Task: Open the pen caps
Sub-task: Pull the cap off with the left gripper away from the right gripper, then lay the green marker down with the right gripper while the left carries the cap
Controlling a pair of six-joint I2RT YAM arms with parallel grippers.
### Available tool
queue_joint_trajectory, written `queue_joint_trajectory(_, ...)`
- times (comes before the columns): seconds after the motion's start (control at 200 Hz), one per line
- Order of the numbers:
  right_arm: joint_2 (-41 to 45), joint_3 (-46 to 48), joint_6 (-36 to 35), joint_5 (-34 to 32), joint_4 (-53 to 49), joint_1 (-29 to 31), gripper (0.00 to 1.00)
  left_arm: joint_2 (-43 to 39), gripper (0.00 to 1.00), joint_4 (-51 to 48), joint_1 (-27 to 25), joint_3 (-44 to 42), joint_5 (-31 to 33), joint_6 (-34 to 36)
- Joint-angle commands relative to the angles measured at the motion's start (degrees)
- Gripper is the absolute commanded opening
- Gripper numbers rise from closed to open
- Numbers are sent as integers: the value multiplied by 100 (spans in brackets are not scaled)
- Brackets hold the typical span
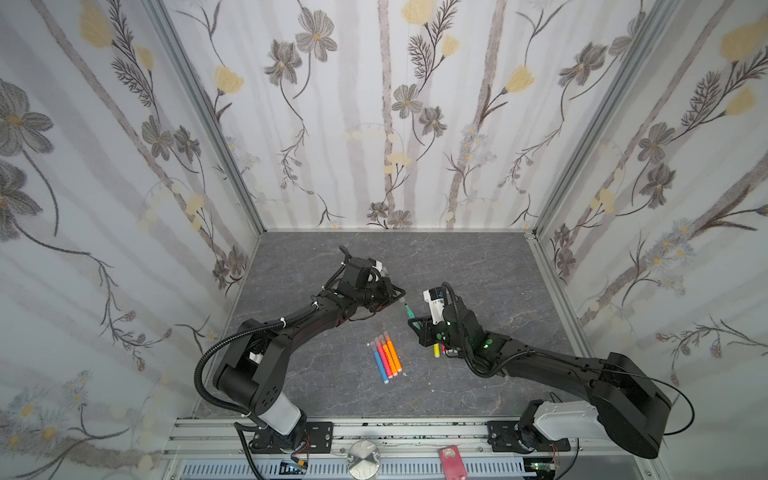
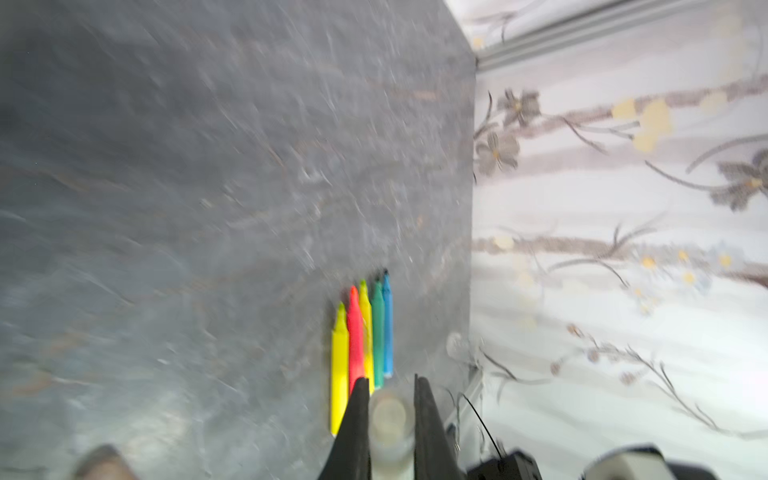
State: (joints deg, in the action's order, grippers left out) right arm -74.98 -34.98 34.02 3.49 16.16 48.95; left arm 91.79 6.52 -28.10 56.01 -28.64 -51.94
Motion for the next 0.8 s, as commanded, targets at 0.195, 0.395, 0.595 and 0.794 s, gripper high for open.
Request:
queue_joint_trajectory(0.195, 206, 220, 129, -149, -185, 18, 0, 91, 0, -566, 307, 354, 420, 657)
queue_joint_trajectory(0.395, -254, 14, 437, -953, -858, 95, 0, -388, 0, -937, 833, 102, 451, 1019)
queue_joint_trajectory(0.595, -852, -352, 787, -1816, -1422, 241, 0, -996, 0, -1356, 1511, -394, 440, 1428)
queue_joint_trajectory(0.794, -1434, -752, 913, -2348, -1810, 341, 0, -1405, 0, -1415, 1932, -909, 369, 1561)
